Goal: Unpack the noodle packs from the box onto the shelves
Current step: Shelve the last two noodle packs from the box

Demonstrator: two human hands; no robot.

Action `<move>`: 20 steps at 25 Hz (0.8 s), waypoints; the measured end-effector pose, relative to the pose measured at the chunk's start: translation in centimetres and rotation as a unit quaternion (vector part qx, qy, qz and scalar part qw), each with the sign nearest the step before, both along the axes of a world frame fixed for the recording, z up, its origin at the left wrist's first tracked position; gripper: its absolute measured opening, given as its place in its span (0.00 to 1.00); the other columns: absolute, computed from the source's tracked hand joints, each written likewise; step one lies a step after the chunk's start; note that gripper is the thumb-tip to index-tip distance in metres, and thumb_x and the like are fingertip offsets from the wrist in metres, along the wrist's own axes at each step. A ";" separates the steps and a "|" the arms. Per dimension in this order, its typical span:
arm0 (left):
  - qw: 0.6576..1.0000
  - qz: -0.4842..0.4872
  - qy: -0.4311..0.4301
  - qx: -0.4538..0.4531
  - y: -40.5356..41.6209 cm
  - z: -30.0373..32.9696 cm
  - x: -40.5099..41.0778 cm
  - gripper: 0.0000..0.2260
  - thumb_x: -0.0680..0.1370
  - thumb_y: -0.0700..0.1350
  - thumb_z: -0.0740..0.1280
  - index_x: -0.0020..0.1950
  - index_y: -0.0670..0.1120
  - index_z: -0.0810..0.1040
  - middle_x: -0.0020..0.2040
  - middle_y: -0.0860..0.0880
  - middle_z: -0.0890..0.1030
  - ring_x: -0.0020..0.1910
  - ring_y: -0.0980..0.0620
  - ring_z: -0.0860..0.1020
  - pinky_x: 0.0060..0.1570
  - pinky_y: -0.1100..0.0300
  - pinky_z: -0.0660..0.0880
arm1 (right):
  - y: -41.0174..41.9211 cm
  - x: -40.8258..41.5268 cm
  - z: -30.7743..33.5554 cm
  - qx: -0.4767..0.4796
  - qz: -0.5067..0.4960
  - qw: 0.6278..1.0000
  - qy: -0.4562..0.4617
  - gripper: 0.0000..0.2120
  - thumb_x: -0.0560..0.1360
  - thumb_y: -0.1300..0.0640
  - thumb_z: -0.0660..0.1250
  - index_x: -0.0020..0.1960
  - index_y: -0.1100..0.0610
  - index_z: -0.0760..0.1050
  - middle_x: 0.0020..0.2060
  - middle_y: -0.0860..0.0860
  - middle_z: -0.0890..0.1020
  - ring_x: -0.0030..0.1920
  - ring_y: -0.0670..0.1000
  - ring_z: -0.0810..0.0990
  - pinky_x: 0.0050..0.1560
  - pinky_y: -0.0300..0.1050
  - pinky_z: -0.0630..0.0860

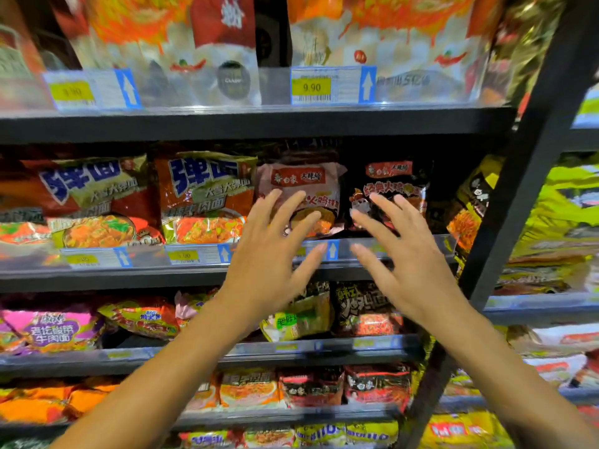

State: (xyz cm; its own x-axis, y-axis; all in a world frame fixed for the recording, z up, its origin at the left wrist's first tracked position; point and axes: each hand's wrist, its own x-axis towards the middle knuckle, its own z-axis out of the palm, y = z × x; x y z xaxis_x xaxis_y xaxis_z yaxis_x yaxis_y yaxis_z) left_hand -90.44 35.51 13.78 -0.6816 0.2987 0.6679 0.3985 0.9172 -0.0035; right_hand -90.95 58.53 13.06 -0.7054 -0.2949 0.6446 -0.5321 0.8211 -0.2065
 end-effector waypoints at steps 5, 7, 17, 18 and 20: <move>0.983 0.069 -0.140 -0.095 1.8 0.4 -3.1 0.29 0.82 0.65 0.46 0.77 0.52 0.63 0.74 0.47 0.65 0.66 0.42 0.64 0.66 0.50 0.64 | -0.4 -4.0 2.0 0.152 -0.159 0.964 -0.147 0.37 0.75 0.31 0.39 0.77 0.47 0.60 0.69 0.54 0.67 0.65 0.61 0.67 0.64 0.54 0.70; 0.985 0.058 -0.142 -0.080 1.9 0.5 -3.0 0.28 0.82 0.65 0.46 0.78 0.53 0.62 0.74 0.48 0.65 0.67 0.43 0.63 0.67 0.51 0.64 | -0.3 -4.3 2.2 0.130 -0.147 0.968 -0.157 0.35 0.76 0.32 0.42 0.75 0.47 0.64 0.68 0.55 0.68 0.66 0.61 0.67 0.61 0.56 0.71; 0.994 0.077 -0.079 0.008 -9.9 1.6 1.6 0.23 0.83 0.61 0.53 0.74 0.54 0.69 0.76 0.52 0.65 0.77 0.49 0.58 0.75 0.51 0.59 | -1.7 -0.3 0.8 0.000 0.025 0.999 -0.028 0.28 0.78 0.38 0.60 0.75 0.46 0.67 0.75 0.43 0.67 0.78 0.49 0.59 0.73 0.52 0.61; 0.993 0.088 -0.076 0.009 -11.5 1.6 2.0 0.23 0.83 0.61 0.53 0.74 0.54 0.69 0.76 0.52 0.66 0.77 0.48 0.58 0.75 0.50 0.60 | -3.0 0.0 0.9 0.006 0.042 0.999 -0.031 0.28 0.79 0.36 0.58 0.76 0.45 0.66 0.75 0.42 0.66 0.78 0.48 0.59 0.73 0.51 0.61; 0.990 0.116 -0.076 0.013 -15.3 1.6 2.8 0.24 0.82 0.62 0.51 0.74 0.54 0.69 0.76 0.53 0.65 0.77 0.49 0.57 0.75 0.49 0.60 | -6.4 0.3 1.1 0.033 0.071 0.996 -0.047 0.30 0.79 0.31 0.51 0.77 0.41 0.63 0.76 0.38 0.63 0.78 0.45 0.57 0.73 0.48 0.61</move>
